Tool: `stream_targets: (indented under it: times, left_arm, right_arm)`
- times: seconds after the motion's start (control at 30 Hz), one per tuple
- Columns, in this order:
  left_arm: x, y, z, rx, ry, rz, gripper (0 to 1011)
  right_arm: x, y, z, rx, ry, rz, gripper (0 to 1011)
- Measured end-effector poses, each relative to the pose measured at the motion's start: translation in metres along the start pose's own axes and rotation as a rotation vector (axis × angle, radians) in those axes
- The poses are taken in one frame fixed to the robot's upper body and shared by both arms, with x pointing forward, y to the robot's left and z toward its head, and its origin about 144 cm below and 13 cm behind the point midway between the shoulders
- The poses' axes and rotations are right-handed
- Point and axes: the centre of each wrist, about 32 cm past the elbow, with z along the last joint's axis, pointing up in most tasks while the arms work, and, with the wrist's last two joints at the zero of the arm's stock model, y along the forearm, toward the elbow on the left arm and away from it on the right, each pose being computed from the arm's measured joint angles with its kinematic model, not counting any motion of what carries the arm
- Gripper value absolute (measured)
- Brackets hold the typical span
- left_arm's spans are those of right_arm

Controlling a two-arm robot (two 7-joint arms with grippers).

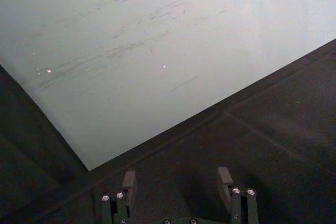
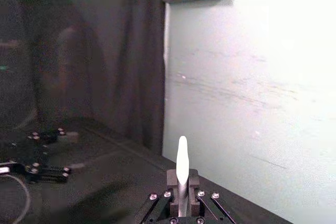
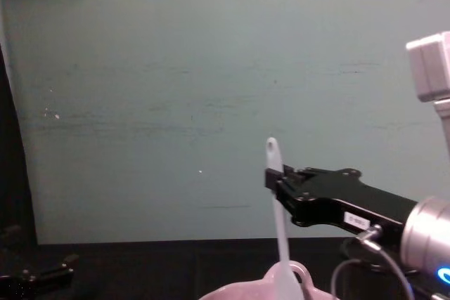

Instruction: Use the one hand to pick up the spoon and stir the clear water in the bowl.

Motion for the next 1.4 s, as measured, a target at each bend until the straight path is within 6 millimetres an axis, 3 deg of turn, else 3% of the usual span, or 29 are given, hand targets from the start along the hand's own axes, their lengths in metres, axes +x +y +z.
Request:
stream_targets:
  times: [0.33, 0.53, 0.73, 1.0, 1.17, 1.4]
  left_arm:
    - [0.000, 0.000, 0.000, 0.000, 0.000, 0.000, 1005]
    - [0.000, 0.000, 0.000, 0.000, 0.000, 0.000, 1005]
    - [0.000, 0.000, 0.000, 0.000, 0.000, 0.000, 1005]
    - [0.000, 0.000, 0.000, 0.000, 0.000, 0.000, 1005]
    - [0.000, 0.000, 0.000, 0.000, 0.000, 0.000, 1005]
    - [0.000, 0.000, 0.000, 0.000, 0.000, 0.000, 1005]
  right_arm:
    - [0.008, -0.025, 0.005, -0.041, 0.005, -0.023, 110]
    - [0.002, -0.040, 0.012, -0.035, 0.020, 0.034, 110]
    - [-0.007, -0.043, 0.013, -0.025, 0.041, 0.073, 110]
    - [-0.020, -0.031, 0.002, -0.013, 0.083, 0.135, 110]
    - [-0.028, -0.012, -0.002, 0.008, 0.101, 0.173, 110]
    - [-0.026, 0.008, -0.006, 0.038, 0.095, 0.158, 110]
